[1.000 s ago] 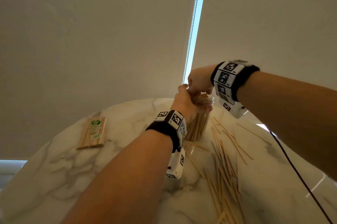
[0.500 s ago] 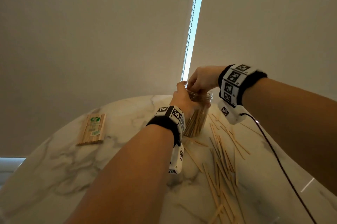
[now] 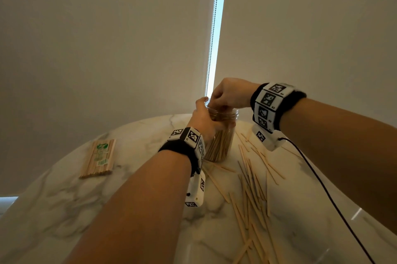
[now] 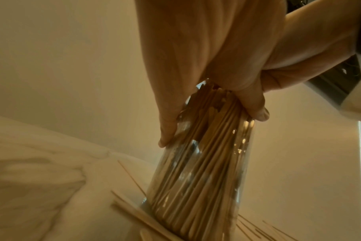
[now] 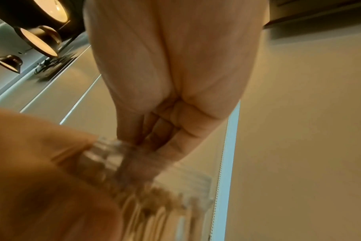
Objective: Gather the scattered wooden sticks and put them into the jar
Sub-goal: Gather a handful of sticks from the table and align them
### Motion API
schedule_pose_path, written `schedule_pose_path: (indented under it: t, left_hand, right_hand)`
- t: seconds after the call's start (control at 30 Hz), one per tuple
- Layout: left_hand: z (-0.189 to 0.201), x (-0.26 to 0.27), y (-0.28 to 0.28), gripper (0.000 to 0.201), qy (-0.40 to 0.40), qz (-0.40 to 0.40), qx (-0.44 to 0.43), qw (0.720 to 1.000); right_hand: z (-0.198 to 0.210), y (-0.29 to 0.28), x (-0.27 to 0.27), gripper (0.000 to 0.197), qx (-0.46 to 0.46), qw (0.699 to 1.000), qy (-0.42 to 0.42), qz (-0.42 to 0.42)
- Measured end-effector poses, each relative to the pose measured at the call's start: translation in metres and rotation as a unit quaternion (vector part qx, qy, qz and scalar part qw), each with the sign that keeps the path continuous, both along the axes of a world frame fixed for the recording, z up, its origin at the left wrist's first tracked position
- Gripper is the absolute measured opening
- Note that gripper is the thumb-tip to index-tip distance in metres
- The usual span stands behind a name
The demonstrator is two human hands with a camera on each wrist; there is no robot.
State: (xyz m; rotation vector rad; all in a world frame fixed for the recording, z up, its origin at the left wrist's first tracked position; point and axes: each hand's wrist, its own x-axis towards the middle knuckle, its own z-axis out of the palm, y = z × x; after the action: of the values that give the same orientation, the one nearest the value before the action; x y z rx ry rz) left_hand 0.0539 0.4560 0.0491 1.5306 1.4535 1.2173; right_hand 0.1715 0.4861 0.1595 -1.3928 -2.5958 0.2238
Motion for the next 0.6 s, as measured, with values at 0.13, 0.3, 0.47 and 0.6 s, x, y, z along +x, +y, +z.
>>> schedule_pose_path:
  t: [0.13,0.3,0.47,0.6]
  left_hand:
    - [-0.002,-0.001,0.001,0.122,-0.012,-0.003,0.016,1.0]
    - [-0.003,-0.001,0.0,0.111,-0.014,0.001,0.018,1.0]
    - [-0.001,-0.001,-0.004,0.108,0.012,0.011,0.014,1.0]
    - [0.0,-0.011,-0.009,0.149,0.187,0.001,-0.111,0.976]
  right_hand:
    - [0.015,0.002,0.034,0.012,-0.037,0.977,0.203,-0.053]
    - [-0.027,0.037,0.109,0.017,-0.1,0.959,0.103,-0.246]
    - [-0.086,0.02,0.145,0.069,-0.138,0.919,-0.215,-0.299]
    - [-0.102,0.012,0.133,0.09,-0.15,0.93,-0.198,-0.269]
